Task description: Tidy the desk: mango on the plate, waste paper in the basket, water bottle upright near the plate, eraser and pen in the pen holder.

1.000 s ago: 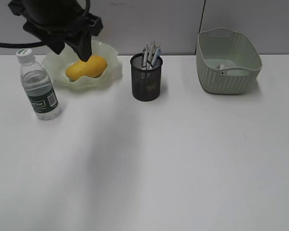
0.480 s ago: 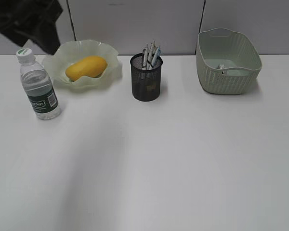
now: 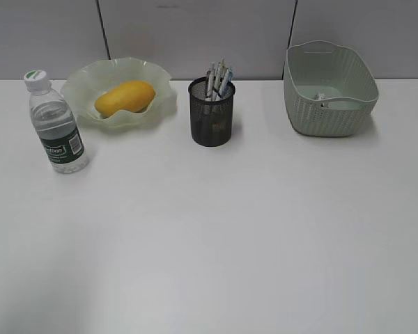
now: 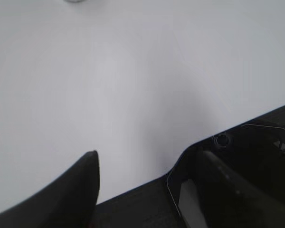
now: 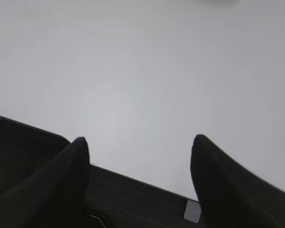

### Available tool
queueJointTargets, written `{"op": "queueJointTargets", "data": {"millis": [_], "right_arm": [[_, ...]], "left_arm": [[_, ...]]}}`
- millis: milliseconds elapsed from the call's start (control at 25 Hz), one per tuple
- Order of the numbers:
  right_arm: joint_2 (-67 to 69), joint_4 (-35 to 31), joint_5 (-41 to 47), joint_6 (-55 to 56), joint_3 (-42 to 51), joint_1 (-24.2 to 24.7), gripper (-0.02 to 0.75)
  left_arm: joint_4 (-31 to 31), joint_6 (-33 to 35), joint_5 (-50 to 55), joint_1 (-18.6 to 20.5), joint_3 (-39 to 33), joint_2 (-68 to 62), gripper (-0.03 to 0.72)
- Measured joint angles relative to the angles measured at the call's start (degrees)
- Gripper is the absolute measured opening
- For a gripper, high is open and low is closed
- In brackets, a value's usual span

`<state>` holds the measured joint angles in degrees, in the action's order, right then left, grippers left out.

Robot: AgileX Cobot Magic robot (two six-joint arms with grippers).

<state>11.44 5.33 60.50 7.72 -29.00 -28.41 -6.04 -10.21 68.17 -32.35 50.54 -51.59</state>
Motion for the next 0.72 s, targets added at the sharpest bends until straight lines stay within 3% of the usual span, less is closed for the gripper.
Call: {"op": "queueJointTargets", "data": {"millis": [440,720], "right_arm": [[0.0,0.05,-0.06,-0.11,0.0,0.0,0.533],[0.0,0.05,-0.08,-0.11,0.0,0.0,0.533]], "left_arm": [[3.08,0.0,-0.14,-0.02,-12.92,36.73,0.528],[5.47,0.2,-0.06,-0.02,-17.71,44.95,0.528]]}}
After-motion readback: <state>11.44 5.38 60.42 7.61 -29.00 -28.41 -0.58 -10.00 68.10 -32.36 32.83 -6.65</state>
